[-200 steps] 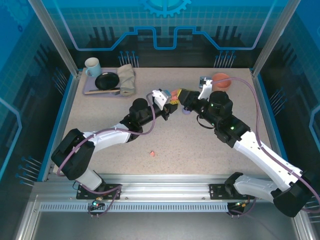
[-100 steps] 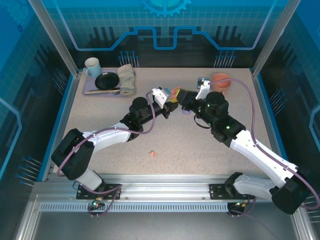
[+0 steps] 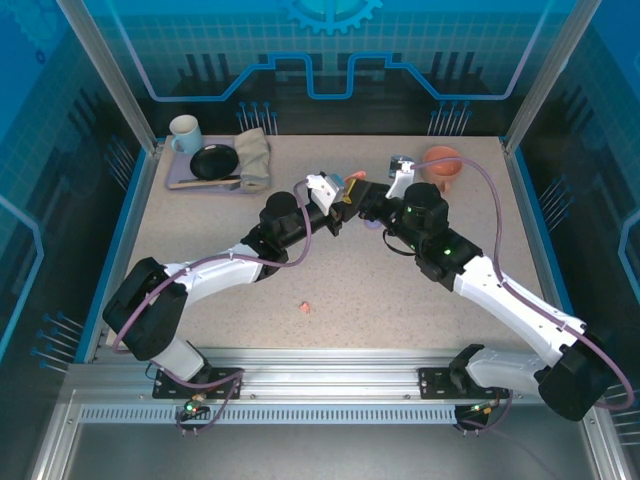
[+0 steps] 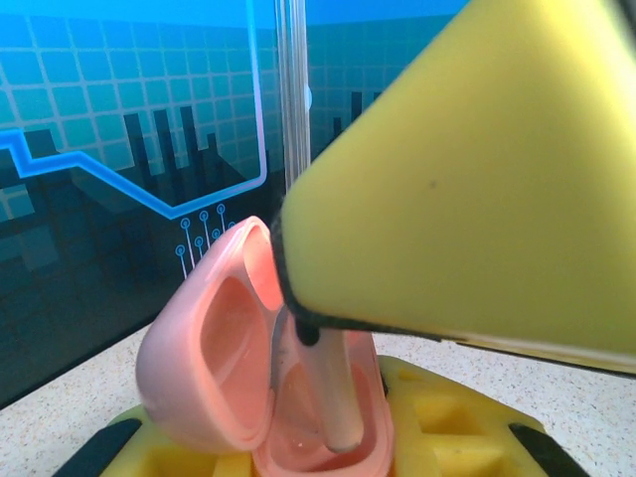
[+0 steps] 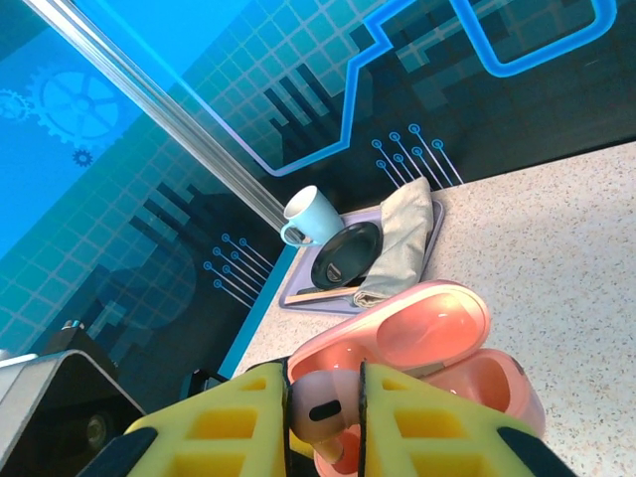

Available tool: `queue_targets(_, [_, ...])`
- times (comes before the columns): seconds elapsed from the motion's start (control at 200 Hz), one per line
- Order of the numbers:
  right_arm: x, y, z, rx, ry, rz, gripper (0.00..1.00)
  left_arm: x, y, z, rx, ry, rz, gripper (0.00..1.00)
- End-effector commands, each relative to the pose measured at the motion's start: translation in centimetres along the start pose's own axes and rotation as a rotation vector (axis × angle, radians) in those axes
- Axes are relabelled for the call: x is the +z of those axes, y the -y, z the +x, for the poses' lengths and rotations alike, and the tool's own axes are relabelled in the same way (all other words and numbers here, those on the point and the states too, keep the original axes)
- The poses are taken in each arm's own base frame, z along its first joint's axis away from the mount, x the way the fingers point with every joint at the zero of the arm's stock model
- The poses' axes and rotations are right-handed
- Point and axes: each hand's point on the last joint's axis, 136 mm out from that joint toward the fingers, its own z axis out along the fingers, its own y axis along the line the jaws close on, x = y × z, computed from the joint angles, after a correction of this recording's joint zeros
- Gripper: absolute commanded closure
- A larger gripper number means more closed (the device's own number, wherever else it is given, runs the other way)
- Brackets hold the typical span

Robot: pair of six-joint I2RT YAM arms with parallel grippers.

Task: Insert the wireless bluetooth earbuds into the charging case

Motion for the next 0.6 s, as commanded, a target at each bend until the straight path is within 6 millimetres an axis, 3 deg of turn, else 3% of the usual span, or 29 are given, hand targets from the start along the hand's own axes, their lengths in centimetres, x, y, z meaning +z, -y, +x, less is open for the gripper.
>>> queue_targets(0.0, [0.3,-0.2,0.3,0.011,0.013,-0.003,0.8,0.2,0.5,-2.3,-0.009,0.052,0.021,1.0])
queue_targets(0.595, [0.6,1.2,2.6,0.014,-0.046,0.015,0.82,0.4,0.3,-2.7,-0.002,0.054,0.009,1.0])
